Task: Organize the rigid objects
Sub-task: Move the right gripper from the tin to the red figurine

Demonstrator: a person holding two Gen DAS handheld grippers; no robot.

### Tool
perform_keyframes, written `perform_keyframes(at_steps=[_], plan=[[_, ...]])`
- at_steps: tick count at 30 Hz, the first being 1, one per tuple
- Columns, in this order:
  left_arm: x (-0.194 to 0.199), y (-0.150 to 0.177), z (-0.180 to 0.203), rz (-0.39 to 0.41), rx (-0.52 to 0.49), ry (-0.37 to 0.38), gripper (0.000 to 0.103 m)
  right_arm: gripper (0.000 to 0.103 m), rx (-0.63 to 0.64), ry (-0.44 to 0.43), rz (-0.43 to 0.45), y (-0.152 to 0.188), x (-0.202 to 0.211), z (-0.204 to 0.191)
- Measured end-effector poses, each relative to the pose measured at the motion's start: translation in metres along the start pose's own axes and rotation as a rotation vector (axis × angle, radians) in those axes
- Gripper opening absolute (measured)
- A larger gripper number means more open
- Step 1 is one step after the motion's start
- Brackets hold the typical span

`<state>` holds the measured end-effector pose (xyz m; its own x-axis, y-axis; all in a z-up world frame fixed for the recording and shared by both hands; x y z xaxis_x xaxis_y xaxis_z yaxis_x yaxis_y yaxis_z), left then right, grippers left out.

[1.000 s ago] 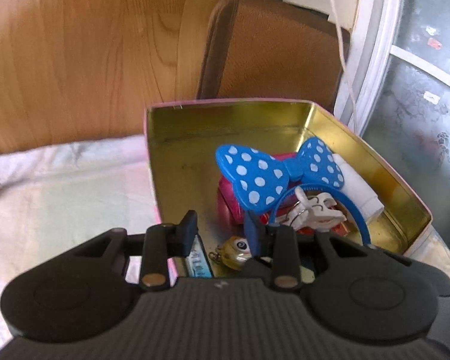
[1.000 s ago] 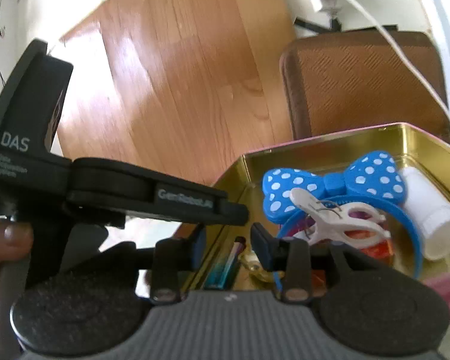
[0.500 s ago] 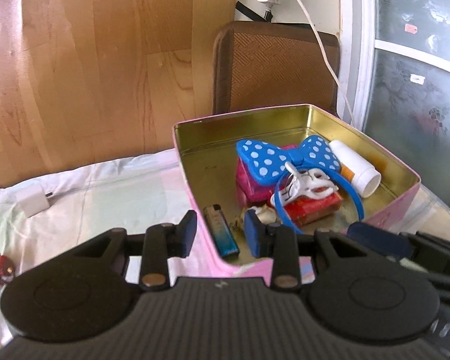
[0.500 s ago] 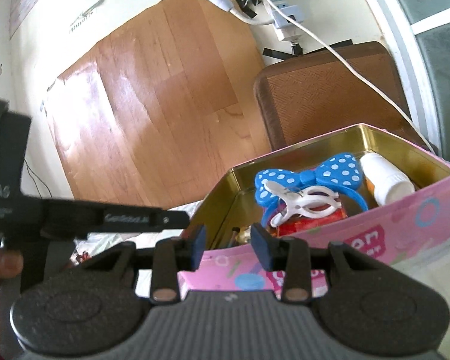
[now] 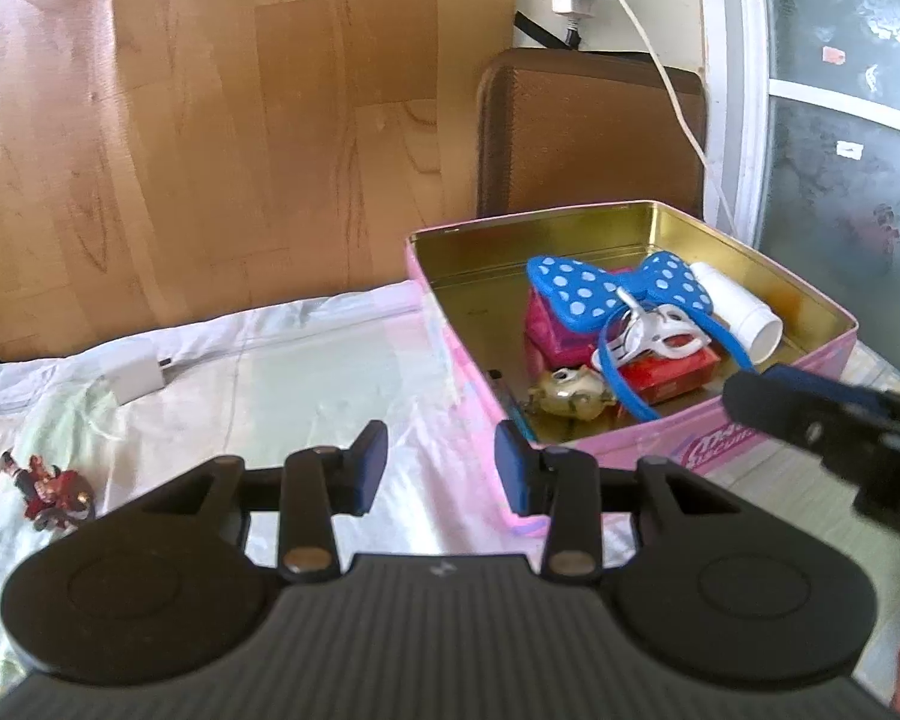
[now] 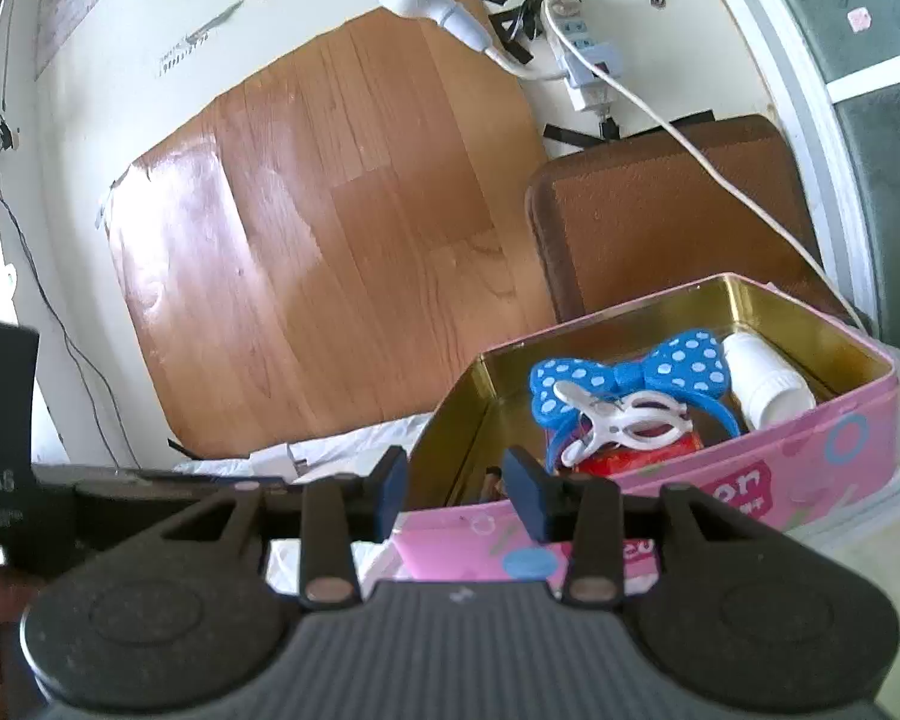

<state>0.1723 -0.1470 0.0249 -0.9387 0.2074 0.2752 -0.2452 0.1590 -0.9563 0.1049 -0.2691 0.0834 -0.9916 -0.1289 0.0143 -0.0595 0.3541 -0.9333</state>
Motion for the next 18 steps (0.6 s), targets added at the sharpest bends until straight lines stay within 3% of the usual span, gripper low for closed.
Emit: perform_keyframes(at_steps=[15, 18], plan=[[0.013, 0.018, -0.022, 0.005, 0.012, -0.032, 0.045, 0.042, 0.014, 0.020, 0.009, 0.003, 0.006, -0.017], [0.014, 0.021, -0.028, 0.007, 0.019, -0.040, 0.051, 0.045, 0.010, 0.032, 0.012, 0.004, 0.006, -0.017]])
Point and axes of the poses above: each gripper's, at about its wrist camera, not at the fingertips, and x roughly against the way its jaws point, z to its right, y to its underside, the point moved 8 cm from there along -x, roughly the way its jaws point, and after that the axes turned 14 degrees about z, right-handed, at the moved point
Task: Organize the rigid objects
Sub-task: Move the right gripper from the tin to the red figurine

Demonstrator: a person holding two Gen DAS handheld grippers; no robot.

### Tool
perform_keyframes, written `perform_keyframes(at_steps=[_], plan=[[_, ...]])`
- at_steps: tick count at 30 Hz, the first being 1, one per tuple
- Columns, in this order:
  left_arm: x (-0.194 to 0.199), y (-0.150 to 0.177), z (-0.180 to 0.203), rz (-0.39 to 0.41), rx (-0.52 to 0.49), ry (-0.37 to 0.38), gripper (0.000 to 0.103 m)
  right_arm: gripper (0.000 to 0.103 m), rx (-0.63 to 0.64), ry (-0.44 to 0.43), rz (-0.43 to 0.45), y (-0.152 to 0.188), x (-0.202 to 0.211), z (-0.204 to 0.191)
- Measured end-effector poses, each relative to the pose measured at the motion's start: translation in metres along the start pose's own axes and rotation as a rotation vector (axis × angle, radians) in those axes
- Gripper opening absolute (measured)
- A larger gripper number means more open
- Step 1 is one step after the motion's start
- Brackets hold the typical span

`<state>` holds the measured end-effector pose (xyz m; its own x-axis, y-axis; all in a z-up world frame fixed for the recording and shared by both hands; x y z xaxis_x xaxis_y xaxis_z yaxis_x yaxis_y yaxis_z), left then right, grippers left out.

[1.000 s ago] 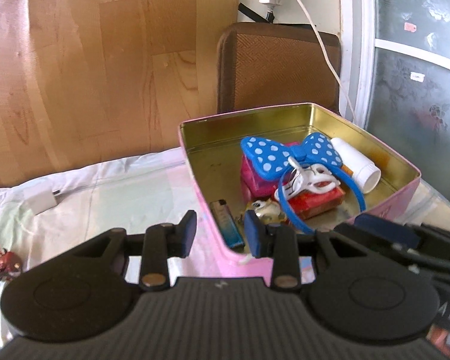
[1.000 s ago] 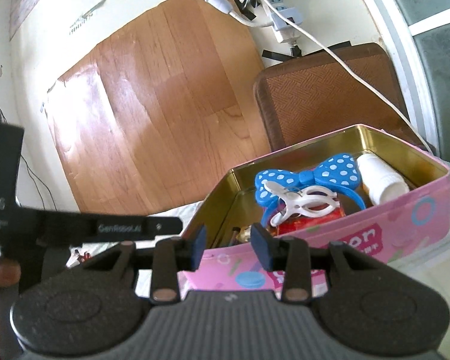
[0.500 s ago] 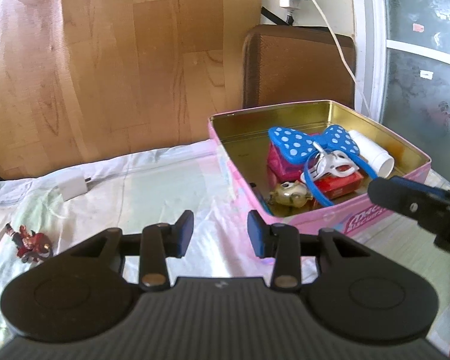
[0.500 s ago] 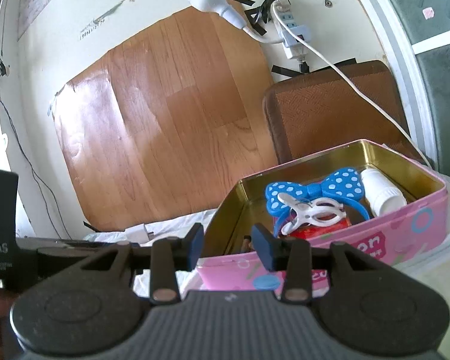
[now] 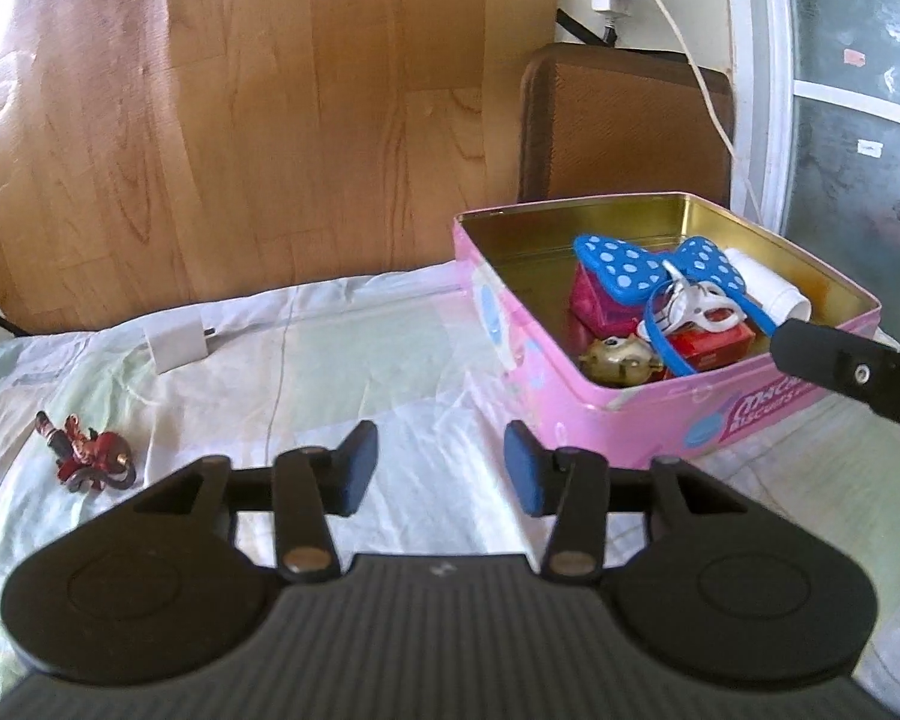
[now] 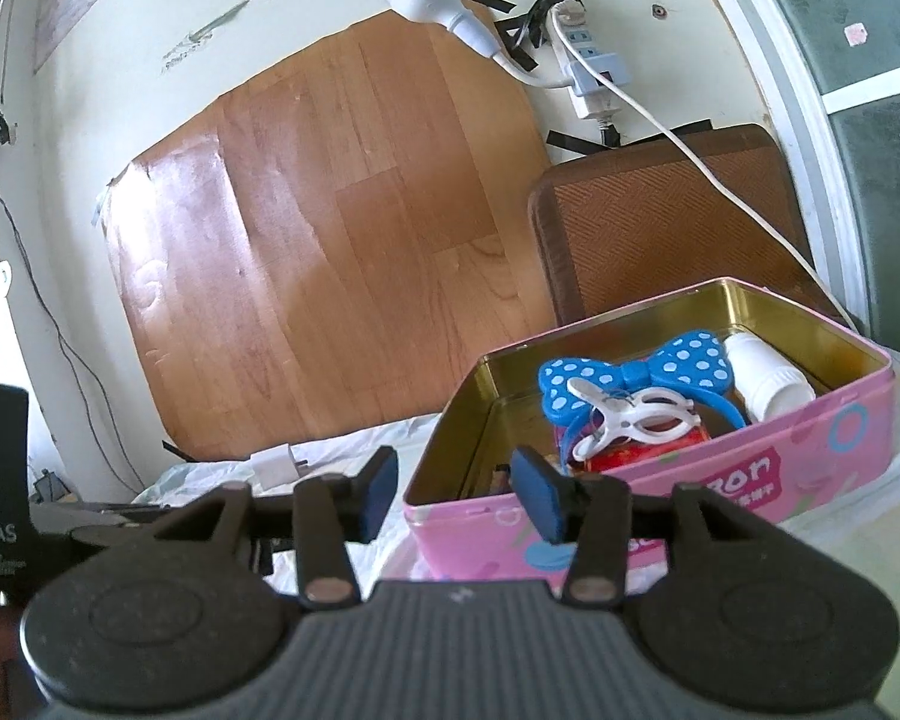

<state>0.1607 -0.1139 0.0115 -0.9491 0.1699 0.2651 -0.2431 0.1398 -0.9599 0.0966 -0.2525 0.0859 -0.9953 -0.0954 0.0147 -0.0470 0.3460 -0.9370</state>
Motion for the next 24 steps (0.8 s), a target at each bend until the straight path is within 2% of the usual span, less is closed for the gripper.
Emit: perform_keyframes(at_steps=[15, 20, 24], plan=[[-0.004, 0.027, -0.038, -0.031, 0.031, -0.034, 0.051, 0.047, 0.031, -0.016, -0.061, 0.018, -0.014, -0.019], [0.003, 0.046, -0.081, -0.042, 0.066, -0.082, 0.054, 0.051, 0.088, -0.062, -0.099, 0.029, -0.025, -0.043], [0.010, 0.059, -0.136, -0.046, 0.101, -0.195, 0.055, 0.051, 0.150, -0.151, -0.165, 0.048, -0.042, -0.082]])
Point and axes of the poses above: each gripper's, at about its wrist camera, not at the fingertips, and x roughly against the way its jaws point, z to its right, y to its underside, the point moved 8 cm from there along -x, roughly the way its jaws point, and after that the axes turned 14 degrees about z, right-handed, at the moved point
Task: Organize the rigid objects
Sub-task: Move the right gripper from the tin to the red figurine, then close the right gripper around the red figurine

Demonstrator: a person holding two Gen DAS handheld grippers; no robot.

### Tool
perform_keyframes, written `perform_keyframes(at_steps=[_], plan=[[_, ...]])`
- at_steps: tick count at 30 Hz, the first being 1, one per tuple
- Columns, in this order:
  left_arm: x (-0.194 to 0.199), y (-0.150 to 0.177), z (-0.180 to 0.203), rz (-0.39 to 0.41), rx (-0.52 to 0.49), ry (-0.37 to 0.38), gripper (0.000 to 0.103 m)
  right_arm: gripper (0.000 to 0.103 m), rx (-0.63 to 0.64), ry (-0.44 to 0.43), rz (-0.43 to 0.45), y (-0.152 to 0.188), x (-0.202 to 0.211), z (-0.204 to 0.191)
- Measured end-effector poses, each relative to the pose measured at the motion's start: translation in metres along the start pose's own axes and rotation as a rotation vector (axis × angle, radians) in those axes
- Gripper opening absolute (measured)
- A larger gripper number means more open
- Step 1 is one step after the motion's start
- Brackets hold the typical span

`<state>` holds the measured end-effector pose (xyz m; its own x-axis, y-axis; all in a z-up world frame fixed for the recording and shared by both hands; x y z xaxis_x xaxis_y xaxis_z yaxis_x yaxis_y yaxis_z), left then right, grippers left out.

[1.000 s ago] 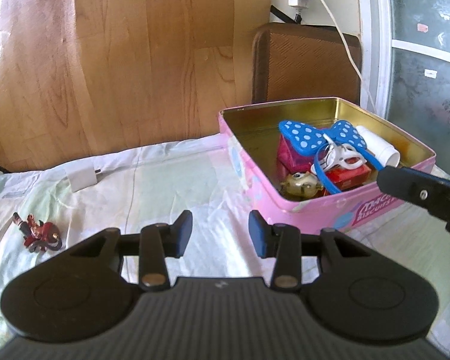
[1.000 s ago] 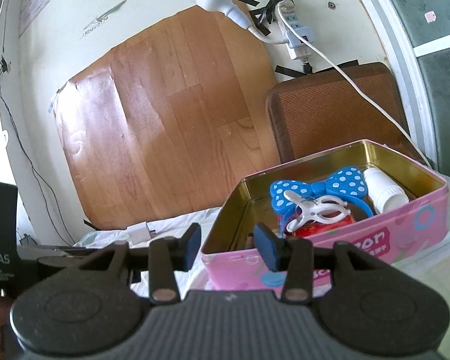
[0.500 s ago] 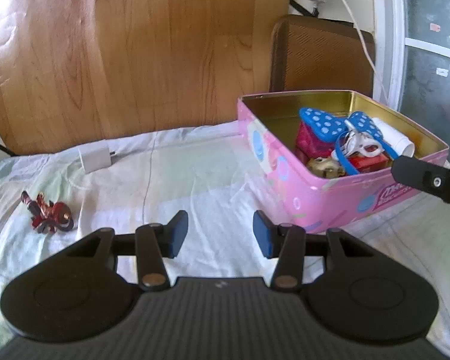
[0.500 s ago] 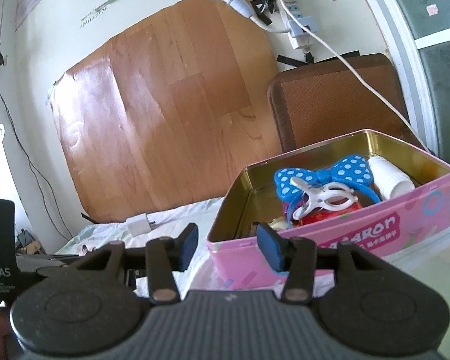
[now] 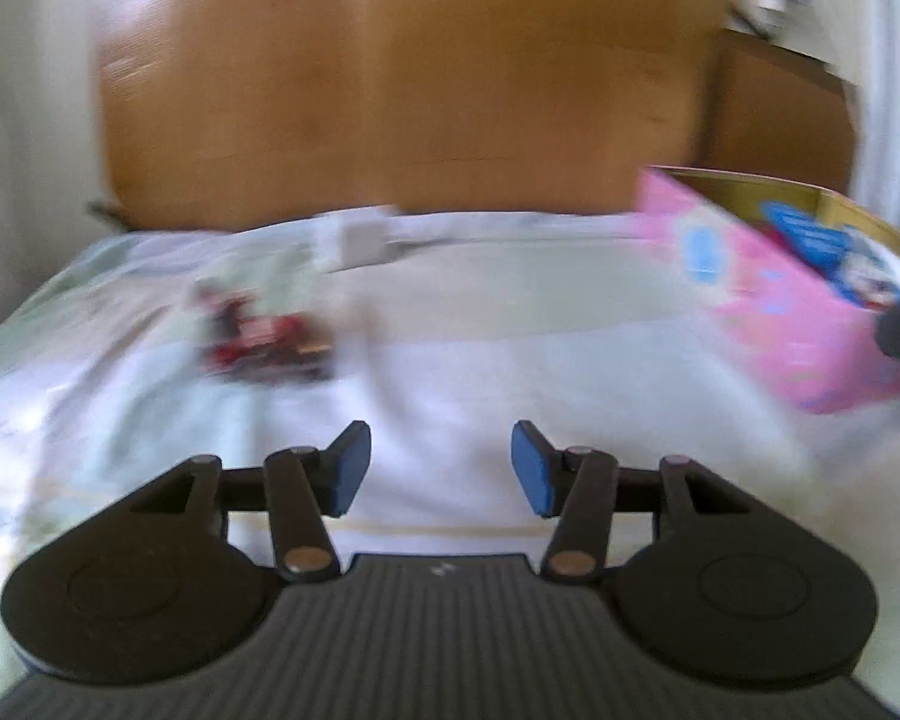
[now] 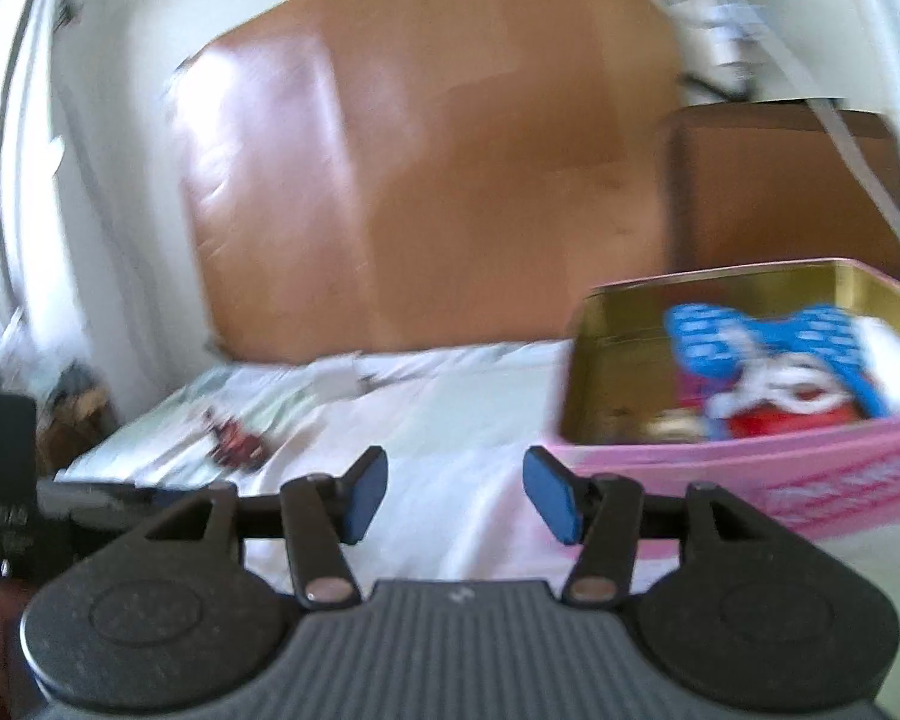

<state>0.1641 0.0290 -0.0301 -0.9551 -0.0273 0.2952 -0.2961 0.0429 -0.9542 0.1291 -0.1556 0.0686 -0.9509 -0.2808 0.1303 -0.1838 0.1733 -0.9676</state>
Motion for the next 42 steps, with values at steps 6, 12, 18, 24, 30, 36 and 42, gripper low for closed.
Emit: perform_keyframes(at_steps=[6, 12, 18, 24, 30, 36, 42], plan=[[-0.014, 0.007, -0.094, -0.006, 0.086, -0.254, 0.055, 0.051, 0.112, -0.163, -0.114, 0.024, -0.058, -0.075], [-0.018, 0.008, -0.129, 0.016, 0.257, -0.299, 0.055, 0.051, 0.084, -0.242, -0.204, 0.038, -0.130, -0.116], [-0.013, 0.007, -0.129, 0.027, 0.280, -0.303, 0.055, 0.059, 0.048, -0.294, -0.223, 0.042, -0.184, -0.144], [-0.013, 0.009, -0.129, 0.027, 0.281, -0.297, 0.055, 0.065, 0.081, -0.314, -0.263, 0.057, -0.217, -0.164], [-0.015, 0.009, -0.130, 0.026, 0.283, -0.289, 0.056, 0.068, 0.086, -0.315, -0.339, 0.072, -0.238, -0.167], [-0.015, 0.009, -0.130, 0.026, 0.284, -0.288, 0.059, 0.044, 0.123, -0.350, -0.317, 0.071, -0.229, -0.175], [-0.014, 0.010, -0.129, 0.027, 0.281, -0.289, 0.060, 0.044, 0.104, -0.341, -0.320, 0.070, -0.223, -0.170]])
Point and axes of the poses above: each gripper's, at about its wrist camera, not at the fingertips, and x roughly against the way its jaws point, z to its right, y to its underside, the point moved 8 cm from there along -x, roughly the way its jaws point, and after that the axes turned 14 degrees about z, right-handed, at the moved point
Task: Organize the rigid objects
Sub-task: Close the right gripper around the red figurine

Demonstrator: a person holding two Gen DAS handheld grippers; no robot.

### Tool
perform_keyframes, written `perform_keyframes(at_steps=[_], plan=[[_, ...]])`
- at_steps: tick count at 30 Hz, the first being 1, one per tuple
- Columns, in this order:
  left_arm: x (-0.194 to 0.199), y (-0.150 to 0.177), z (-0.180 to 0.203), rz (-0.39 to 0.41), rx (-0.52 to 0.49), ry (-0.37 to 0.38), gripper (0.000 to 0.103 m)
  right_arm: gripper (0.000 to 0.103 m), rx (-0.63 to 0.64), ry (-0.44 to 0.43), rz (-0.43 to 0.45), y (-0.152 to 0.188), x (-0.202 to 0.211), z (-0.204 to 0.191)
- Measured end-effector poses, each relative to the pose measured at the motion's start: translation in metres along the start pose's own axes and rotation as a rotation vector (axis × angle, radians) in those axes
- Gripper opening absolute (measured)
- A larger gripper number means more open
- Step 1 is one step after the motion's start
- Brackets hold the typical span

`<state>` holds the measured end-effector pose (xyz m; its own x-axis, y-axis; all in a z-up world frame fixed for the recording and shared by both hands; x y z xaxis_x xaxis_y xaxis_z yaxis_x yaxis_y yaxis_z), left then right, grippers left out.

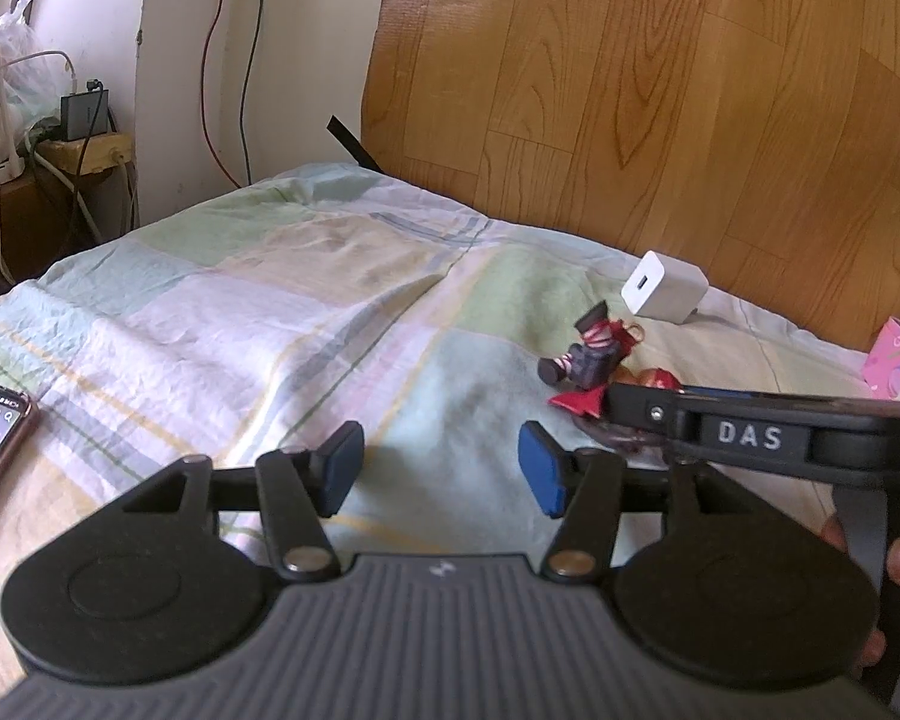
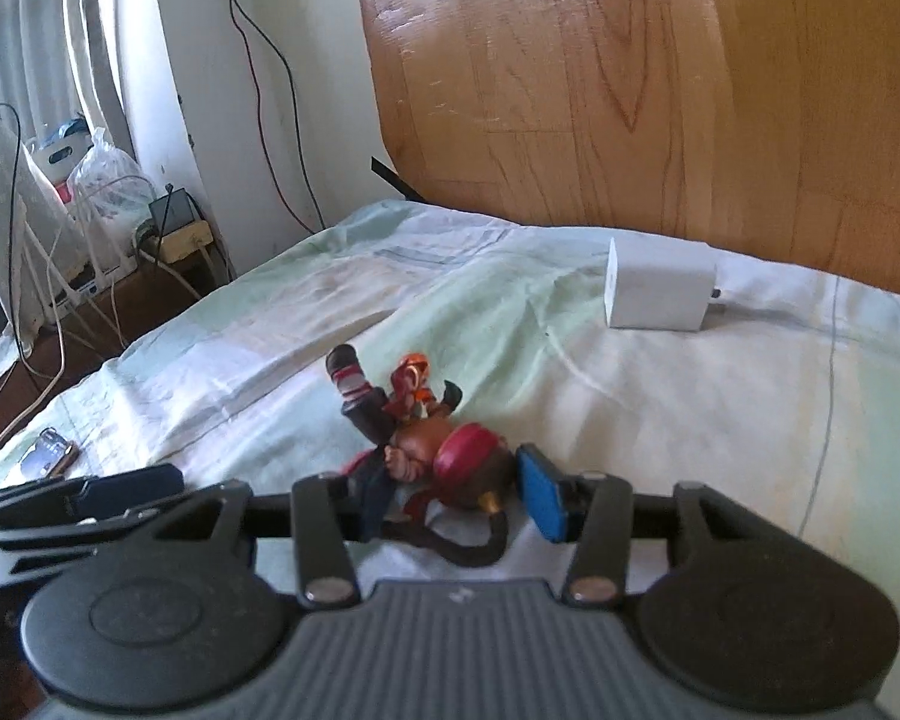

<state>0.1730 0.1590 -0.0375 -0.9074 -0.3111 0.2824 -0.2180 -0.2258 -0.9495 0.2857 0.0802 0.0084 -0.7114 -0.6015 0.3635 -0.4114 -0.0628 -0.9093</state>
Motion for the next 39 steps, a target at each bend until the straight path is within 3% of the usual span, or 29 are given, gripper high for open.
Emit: perform_keyframes(at_steps=[14, 27, 39], plan=[[0.002, 0.001, 0.001, 0.003, -0.018, -0.001, 0.060, 0.044, -0.069, 0.018, -0.007, 0.027, 0.086, 0.023], [0.005, 0.000, 0.006, 0.008, -0.063, 0.015, 0.061, 0.044, -0.120, 0.127, 0.047, 0.057, 0.196, 0.062], [0.007, 0.001, 0.005, 0.001, -0.082, 0.006, 0.061, 0.051, -0.122, 0.134, 0.096, 0.062, 0.204, 0.067]])
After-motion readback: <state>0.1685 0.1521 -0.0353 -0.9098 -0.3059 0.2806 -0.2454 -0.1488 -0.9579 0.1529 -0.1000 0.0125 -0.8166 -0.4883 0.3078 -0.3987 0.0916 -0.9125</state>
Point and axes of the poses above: each gripper's, at about its wrist camera, not at the fingertips, and x roughly against the way its jaws point, z to its right, y to its underside, the point moved 8 cm from there along -x, roughly the way its jaws point, and after that the axes turned 14 degrees about z, right-handed, at the moved point
